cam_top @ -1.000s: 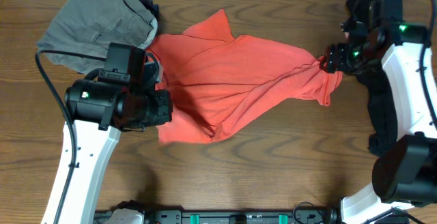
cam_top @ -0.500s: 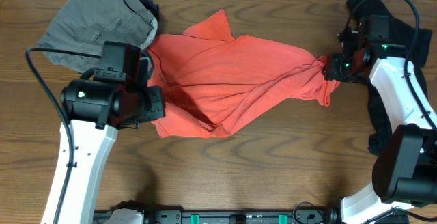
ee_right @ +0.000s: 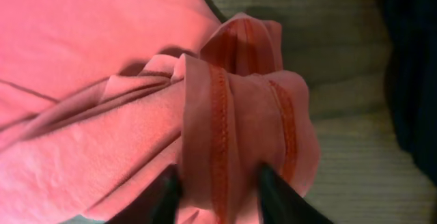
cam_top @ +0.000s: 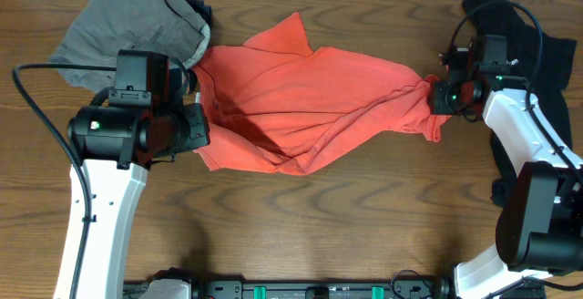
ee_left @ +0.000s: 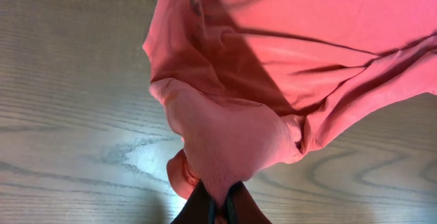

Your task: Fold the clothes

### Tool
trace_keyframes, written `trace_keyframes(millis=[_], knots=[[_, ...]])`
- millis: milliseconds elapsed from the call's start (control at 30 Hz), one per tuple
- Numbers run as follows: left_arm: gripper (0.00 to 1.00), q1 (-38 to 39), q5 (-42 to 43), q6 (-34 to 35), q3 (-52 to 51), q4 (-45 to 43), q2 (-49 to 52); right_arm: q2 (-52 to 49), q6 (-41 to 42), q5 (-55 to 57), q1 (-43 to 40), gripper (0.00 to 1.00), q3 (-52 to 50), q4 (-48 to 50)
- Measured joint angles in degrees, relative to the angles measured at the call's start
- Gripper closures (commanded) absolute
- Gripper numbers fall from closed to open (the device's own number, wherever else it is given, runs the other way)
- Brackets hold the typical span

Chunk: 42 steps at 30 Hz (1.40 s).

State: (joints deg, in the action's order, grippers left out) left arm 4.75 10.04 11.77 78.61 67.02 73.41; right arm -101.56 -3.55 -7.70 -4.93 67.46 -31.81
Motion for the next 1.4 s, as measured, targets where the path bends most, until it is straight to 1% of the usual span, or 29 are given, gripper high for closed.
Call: trace_keyframes(millis=[100,133,167,367,500,667,900,1000,1067,1100,1133,1167,1200,1267,1400], knots=[[0.94,-0.3,-1.1,0.0,0.0,0.0,0.0,0.0,0.3,0.7,0.0,0.9,-0.2,0.2],[0.94,-0.5,-1.6,0.0,0.0,0.0,0.1,0.0,0.3,1.0,0.0,0.97,-0.2,0.4],[0.94,-0.7,-2.2,0.0,0.0,-0.1,0.2,0.0,0.4,1.3,0.0,0.99,-0.2,0.5],[0.94,-4.3,-4.2,-0.1,0.0,-2.2,0.5,0.0,1.0,2.6,0.0,0.99,-0.2,0.2],[0.94,-7.7,-4.5,0.0,0.0,-3.3,0.5,0.3,2.0,3.0,0.0,0.99,0.0,-4.3],[0.94,-10.3,-4.5,0.0,0.0,-3.9,0.5,4.4,4.3,3.1,0.0,0.99,1.7,-17.7],[0.94,-10.9,-4.5,0.0,0.0,-4.6,0.5,16.9,7.8,0.7,0.0,0.99,4.1,-37.2],[0.94,-10.9,-4.5,-0.1,0.0,-4.7,0.5,18.4,9.2,-1.1,0.0,0.99,4.2,-43.5],[0.94,-10.9,-4.5,0.0,0.0,-4.7,0.5,18.1,9.7,-1.9,0.0,0.99,4.1,-45.8],[0.94,-10.9,-4.5,0.0,0.0,-4.7,0.5,17.9,9.9,-2.2,0.0,0.96,4.0,-46.7],[0.94,-10.9,-4.5,0.0,0.0,-4.7,0.5,17.8,10.1,-2.4,0.0,0.69,3.7,-47.6],[0.94,-10.9,-4.5,0.0,0.0,-4.7,0.5,17.8,10.4,-2.6,0.0,0.45,3.3,-48.1],[0.94,-10.9,-4.5,0.0,0.0,-4.7,0.5,17.8,10.3,-2.7,0.0,0.32,2.8,-48.5],[0.94,-10.9,-4.5,0.0,0.0,-4.7,0.5,17.8,10.3,-2.8,0.0,0.23,1.7,-48.9],[0.94,-10.9,-4.5,0.0,0.0,-4.7,0.5,17.6,9.5,-2.8,0.0,0.21,0.9,-48.4]])
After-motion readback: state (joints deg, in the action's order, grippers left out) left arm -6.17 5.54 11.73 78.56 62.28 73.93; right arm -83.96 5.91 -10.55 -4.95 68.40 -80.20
